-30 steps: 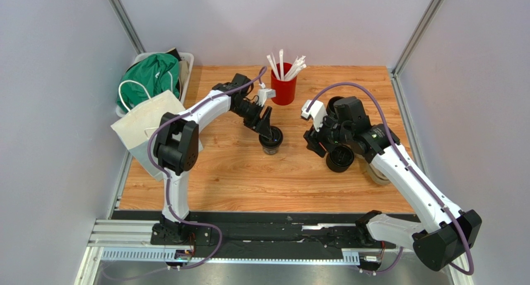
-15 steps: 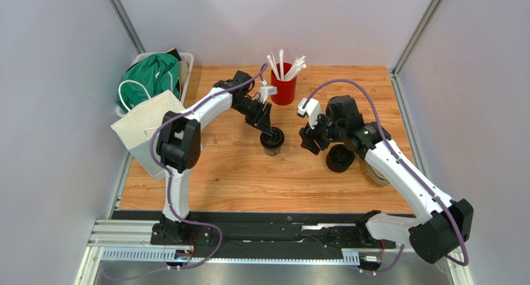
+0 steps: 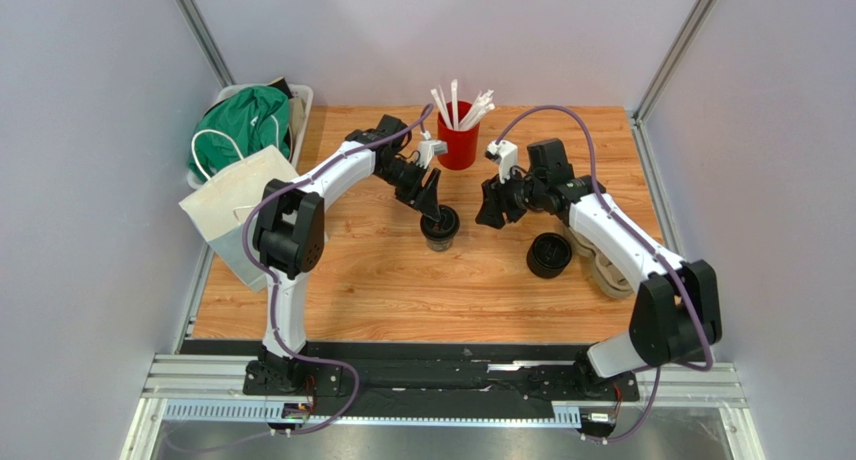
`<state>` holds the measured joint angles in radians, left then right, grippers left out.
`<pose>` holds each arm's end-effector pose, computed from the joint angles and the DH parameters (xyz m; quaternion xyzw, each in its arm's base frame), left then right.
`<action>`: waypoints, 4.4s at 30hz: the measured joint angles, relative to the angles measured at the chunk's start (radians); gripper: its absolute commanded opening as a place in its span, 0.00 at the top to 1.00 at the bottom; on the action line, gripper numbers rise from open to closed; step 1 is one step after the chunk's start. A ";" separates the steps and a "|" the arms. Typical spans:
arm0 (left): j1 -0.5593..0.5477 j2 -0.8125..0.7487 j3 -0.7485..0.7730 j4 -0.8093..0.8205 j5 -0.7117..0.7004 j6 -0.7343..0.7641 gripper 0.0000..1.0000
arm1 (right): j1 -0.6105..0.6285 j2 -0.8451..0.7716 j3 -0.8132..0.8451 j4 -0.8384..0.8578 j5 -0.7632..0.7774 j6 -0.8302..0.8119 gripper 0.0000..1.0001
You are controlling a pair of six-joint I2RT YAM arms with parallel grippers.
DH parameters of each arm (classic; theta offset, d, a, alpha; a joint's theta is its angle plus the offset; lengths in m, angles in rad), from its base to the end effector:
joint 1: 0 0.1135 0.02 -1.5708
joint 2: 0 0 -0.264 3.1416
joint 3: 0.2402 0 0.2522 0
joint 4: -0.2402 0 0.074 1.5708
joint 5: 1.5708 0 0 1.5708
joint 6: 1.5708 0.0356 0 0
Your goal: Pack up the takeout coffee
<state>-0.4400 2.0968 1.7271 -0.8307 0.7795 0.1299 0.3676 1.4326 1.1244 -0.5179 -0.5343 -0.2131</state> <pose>0.3862 -0.2095 0.2167 0.3227 0.8529 -0.3953 0.1106 0.2792 0.1269 0.2809 -0.3492 0.8333 0.2722 0.3309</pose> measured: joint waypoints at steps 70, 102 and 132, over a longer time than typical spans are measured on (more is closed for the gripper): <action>-0.036 -0.008 -0.025 0.021 -0.008 -0.001 0.37 | -0.009 0.419 0.195 0.151 -0.167 0.280 0.62; -0.045 -0.031 -0.046 0.044 -0.044 0.003 0.37 | 0.026 0.396 0.171 0.168 -0.080 0.189 0.63; -0.050 -0.032 -0.040 0.041 -0.064 0.009 0.38 | 0.083 0.312 0.188 0.027 0.138 0.113 0.48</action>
<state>-0.4904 2.0644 1.6875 -0.7895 0.7155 0.1387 0.4507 1.7447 1.3128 -0.4908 -0.3962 -0.1005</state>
